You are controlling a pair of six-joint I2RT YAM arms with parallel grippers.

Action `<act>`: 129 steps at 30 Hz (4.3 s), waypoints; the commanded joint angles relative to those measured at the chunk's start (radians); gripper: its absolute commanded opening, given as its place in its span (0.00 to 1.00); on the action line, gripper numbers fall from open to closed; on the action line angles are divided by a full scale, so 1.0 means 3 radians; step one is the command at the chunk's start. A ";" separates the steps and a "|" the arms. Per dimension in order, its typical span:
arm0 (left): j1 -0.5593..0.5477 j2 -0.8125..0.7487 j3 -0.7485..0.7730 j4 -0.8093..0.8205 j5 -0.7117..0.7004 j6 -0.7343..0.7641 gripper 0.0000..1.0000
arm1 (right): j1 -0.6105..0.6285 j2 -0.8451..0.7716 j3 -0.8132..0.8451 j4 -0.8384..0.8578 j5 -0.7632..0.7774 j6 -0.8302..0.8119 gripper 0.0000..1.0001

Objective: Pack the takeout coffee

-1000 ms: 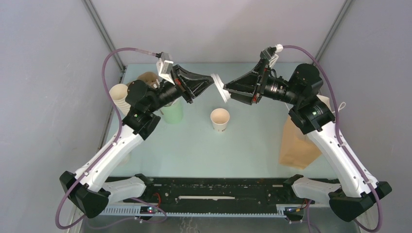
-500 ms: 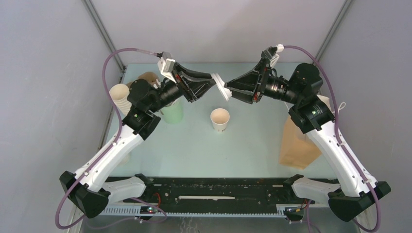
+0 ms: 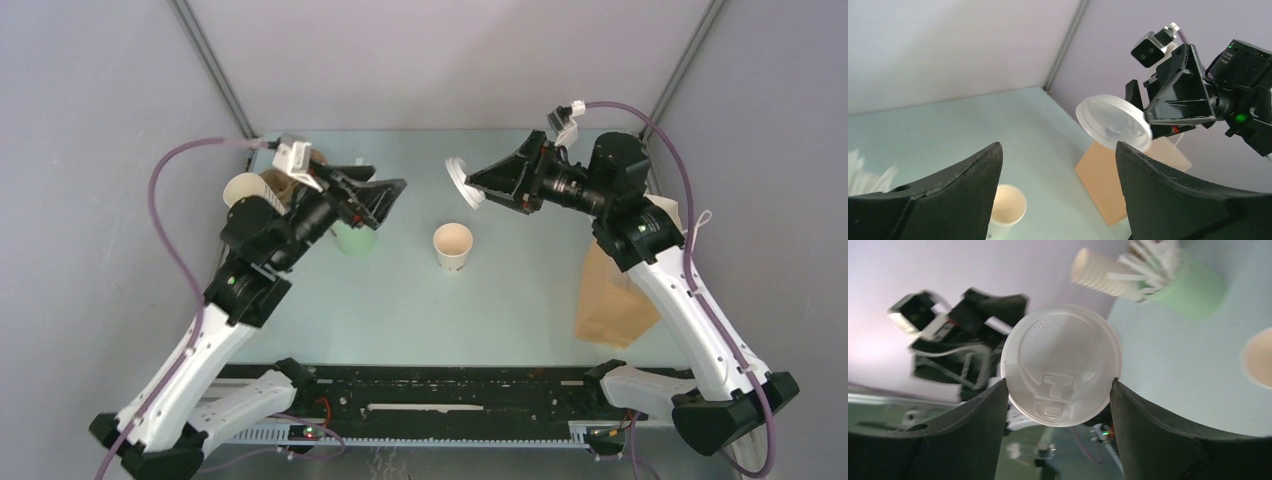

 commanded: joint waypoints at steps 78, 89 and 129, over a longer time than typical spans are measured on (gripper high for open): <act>0.0032 -0.0091 0.0088 -0.1369 -0.0670 0.0564 0.89 | 0.1054 0.1398 -0.0557 0.0020 0.2493 -0.3403 0.86; 0.0030 -0.0068 0.0093 -0.1363 -0.0635 0.0534 0.89 | 0.0953 0.1447 -0.0556 -0.0003 0.2446 -0.3352 0.87; -0.0205 0.1741 0.0574 -0.1699 0.0032 -0.1135 0.69 | -0.0451 0.1625 -0.0238 -0.0977 -0.0129 -0.1630 0.87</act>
